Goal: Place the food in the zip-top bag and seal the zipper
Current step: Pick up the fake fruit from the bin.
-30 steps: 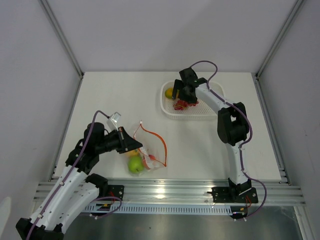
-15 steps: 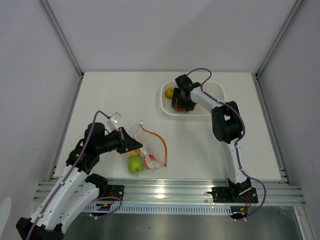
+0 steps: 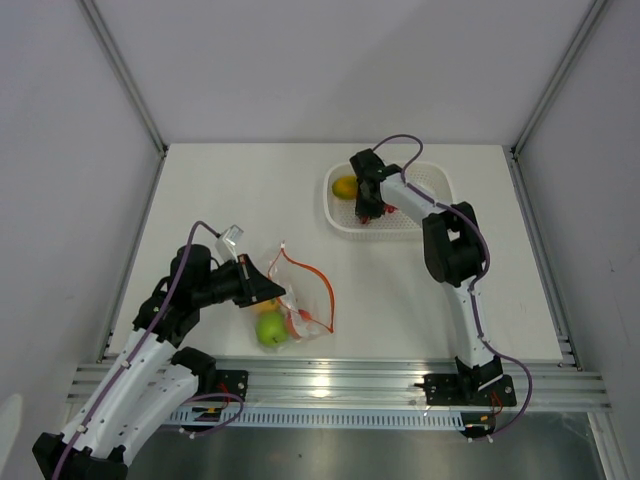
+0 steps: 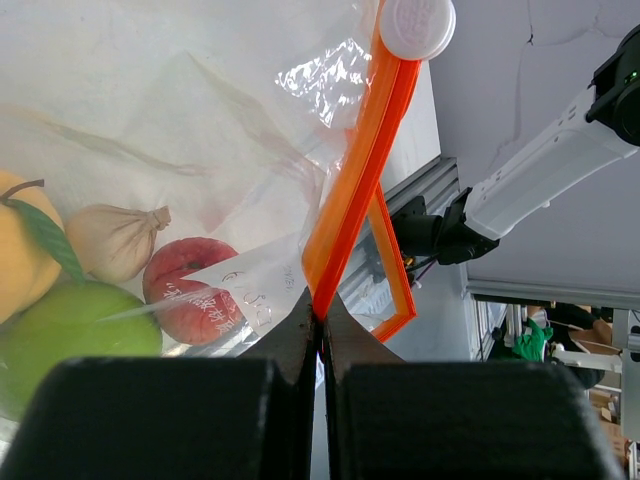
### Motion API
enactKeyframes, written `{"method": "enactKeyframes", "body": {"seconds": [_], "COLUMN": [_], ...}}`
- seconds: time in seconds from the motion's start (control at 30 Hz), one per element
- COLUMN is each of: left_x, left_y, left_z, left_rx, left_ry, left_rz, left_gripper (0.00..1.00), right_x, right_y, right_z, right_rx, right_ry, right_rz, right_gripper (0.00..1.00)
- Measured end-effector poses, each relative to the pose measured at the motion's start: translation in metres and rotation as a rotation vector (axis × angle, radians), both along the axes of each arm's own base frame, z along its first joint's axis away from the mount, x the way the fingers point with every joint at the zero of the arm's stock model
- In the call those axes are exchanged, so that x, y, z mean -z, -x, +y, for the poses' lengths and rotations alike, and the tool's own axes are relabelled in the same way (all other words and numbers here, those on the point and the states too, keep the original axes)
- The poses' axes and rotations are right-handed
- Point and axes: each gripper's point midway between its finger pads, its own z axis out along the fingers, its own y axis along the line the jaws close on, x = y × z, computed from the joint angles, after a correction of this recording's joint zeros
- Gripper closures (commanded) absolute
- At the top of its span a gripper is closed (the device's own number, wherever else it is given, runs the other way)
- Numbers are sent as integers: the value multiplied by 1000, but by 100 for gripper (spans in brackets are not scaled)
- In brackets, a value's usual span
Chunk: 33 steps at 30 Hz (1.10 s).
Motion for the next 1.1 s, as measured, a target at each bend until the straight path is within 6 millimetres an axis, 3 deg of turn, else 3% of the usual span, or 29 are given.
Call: {"method": "enactKeyframes", "body": {"seconds": [0.03, 0.13, 0.37, 0.47, 0.7, 0.87, 0.97, 1.1], "left_x": [0, 0, -1, -1, -1, -1, -1, 0], "left_y": [0, 0, 1, 1, 1, 1, 1, 1], "left_z": [0, 0, 1, 1, 1, 1, 0, 0], "left_rx": [0, -1, -1, -1, -1, -1, -2, -2], "left_ry": [0, 0, 4, 5, 5, 5, 5, 3], "left_rz": [0, 0, -9, -10, -10, -8, -6, 0], "left_gripper": [100, 99, 99, 99, 99, 100, 99, 99], "right_x": [0, 0, -13, -32, -114, -179, -210, -238], "right_y": [-1, -3, -2, 0, 9, 25, 46, 93], "right_z": [-2, -5, -14, -17, -22, -10, 8, 40], "right_rx": [1, 5, 4, -4, -40, -126, -221, -404], "right_ry": [1, 2, 6, 3, -41, -106, -163, -279], "right_rz": [0, -1, -18, -48, -186, -301, -350, -363], "right_gripper": [87, 93, 96, 96, 96, 96, 96, 95]}}
